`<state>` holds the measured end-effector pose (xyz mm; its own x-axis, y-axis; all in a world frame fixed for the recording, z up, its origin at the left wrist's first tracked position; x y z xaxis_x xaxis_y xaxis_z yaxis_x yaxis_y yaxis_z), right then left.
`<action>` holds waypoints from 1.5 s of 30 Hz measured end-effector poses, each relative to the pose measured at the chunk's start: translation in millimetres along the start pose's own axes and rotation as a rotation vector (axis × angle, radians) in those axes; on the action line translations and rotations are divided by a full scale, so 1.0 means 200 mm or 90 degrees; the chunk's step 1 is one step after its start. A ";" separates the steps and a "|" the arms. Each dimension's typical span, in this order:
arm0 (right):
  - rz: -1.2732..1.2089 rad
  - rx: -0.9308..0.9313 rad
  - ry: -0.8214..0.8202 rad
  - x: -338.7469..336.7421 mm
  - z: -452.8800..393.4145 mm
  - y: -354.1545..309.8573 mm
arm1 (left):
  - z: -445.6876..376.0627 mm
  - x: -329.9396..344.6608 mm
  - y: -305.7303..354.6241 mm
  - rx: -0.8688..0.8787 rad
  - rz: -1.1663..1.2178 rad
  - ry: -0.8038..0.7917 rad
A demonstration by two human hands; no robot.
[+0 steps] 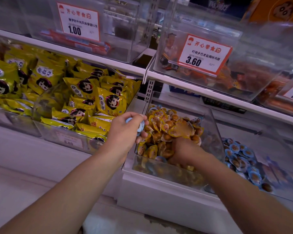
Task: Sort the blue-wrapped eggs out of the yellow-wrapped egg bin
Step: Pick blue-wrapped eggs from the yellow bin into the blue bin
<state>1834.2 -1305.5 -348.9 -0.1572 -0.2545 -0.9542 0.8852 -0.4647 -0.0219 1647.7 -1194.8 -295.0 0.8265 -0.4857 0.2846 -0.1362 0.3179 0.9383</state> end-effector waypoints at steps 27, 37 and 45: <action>-0.108 -0.186 -0.190 0.16 -0.01 -0.37 | -0.01 -0.02 -0.03 0.003 -0.044 0.018; -0.215 -0.184 -0.205 0.15 -0.02 -0.29 | -0.01 0.02 -0.03 -0.015 -0.048 -0.004; -0.570 -0.150 -0.259 0.18 -0.05 -0.34 | -0.04 0.04 -0.04 -0.035 -0.036 0.002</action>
<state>1772.1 -1274.2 -384.1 -0.9041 -0.1849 -0.3853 0.4261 -0.4586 -0.7799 1659.4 -1194.1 -302.0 0.8334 -0.5024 0.2302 -0.0586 0.3340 0.9408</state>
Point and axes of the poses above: each hand's wrist, its own z-axis away from the middle knuckle, its own x-axis out of the palm, y = z × x, the point moved 10 cm from there along -z, towards the middle knuckle, and after that the axes turned 9 degrees about -x, right-handed, at the moved point
